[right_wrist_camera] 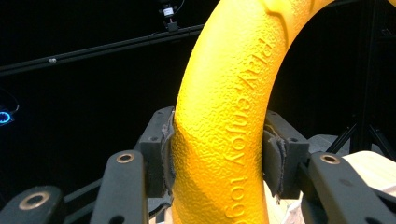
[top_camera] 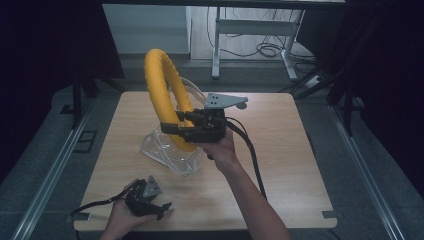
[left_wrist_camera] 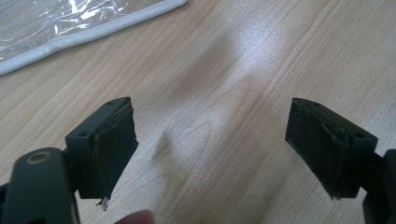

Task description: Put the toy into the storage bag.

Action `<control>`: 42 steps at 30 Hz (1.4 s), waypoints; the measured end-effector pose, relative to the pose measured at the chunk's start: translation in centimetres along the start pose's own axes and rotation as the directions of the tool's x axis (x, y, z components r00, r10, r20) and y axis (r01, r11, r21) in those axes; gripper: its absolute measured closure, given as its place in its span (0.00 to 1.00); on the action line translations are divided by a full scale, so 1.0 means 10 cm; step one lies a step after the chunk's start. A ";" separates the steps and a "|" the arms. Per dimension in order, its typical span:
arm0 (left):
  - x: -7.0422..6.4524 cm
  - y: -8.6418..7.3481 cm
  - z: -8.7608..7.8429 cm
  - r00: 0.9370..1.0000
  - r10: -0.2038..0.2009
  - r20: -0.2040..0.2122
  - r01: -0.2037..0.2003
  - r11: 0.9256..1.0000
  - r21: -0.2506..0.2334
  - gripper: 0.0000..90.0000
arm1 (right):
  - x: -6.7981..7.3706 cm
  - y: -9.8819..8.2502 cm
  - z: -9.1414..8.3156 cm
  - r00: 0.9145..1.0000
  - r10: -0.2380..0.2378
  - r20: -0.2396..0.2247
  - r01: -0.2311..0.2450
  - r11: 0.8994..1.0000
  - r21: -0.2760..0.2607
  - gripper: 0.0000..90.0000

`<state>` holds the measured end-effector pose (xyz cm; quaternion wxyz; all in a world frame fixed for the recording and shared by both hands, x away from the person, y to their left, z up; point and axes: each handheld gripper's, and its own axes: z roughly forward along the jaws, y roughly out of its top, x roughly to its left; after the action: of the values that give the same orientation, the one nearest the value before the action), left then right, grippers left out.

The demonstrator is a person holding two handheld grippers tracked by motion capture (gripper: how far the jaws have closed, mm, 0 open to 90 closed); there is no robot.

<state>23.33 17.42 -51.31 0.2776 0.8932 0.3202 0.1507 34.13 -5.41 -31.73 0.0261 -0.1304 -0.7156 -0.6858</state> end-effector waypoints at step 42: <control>-0.02 0.00 0.05 1.000 0.002 0.006 -0.002 1.000 0.010 0.18 | -0.23 -0.57 0.04 0.993 0.113 0.015 -0.112 0.991 -0.078 0.56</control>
<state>23.42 17.15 -51.72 0.2741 0.8953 0.3189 0.1467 35.10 -5.53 -37.83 0.0529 -0.1781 -0.6804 -0.7089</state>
